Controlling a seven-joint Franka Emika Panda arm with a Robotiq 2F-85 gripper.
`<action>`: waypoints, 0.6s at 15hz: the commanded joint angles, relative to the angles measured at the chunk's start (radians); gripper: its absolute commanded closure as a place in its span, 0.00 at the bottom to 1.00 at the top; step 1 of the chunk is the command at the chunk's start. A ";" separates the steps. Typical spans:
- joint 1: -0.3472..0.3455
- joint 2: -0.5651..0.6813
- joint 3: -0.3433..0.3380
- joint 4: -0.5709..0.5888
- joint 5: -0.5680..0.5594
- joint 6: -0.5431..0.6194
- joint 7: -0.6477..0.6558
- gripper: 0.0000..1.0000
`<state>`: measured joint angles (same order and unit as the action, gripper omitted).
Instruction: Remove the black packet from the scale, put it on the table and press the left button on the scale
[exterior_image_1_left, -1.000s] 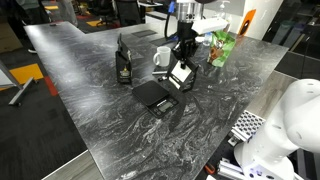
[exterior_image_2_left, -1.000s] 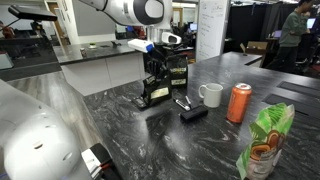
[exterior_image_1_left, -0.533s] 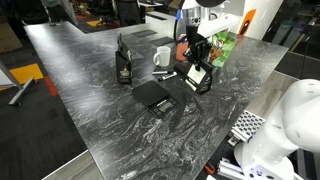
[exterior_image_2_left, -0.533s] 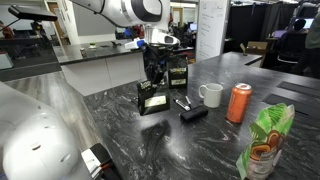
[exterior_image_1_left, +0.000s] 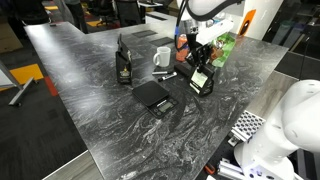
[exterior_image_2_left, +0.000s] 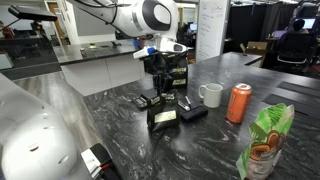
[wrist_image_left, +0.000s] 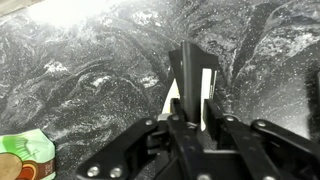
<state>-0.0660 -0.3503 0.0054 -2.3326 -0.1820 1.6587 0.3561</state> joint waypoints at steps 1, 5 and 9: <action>0.008 0.023 0.002 0.031 0.019 -0.012 -0.049 0.40; 0.030 -0.002 0.038 0.069 0.018 -0.053 -0.019 0.12; 0.051 -0.004 0.109 0.166 -0.027 -0.159 0.060 0.00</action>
<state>-0.0296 -0.3663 0.0718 -2.2429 -0.1853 1.5791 0.3827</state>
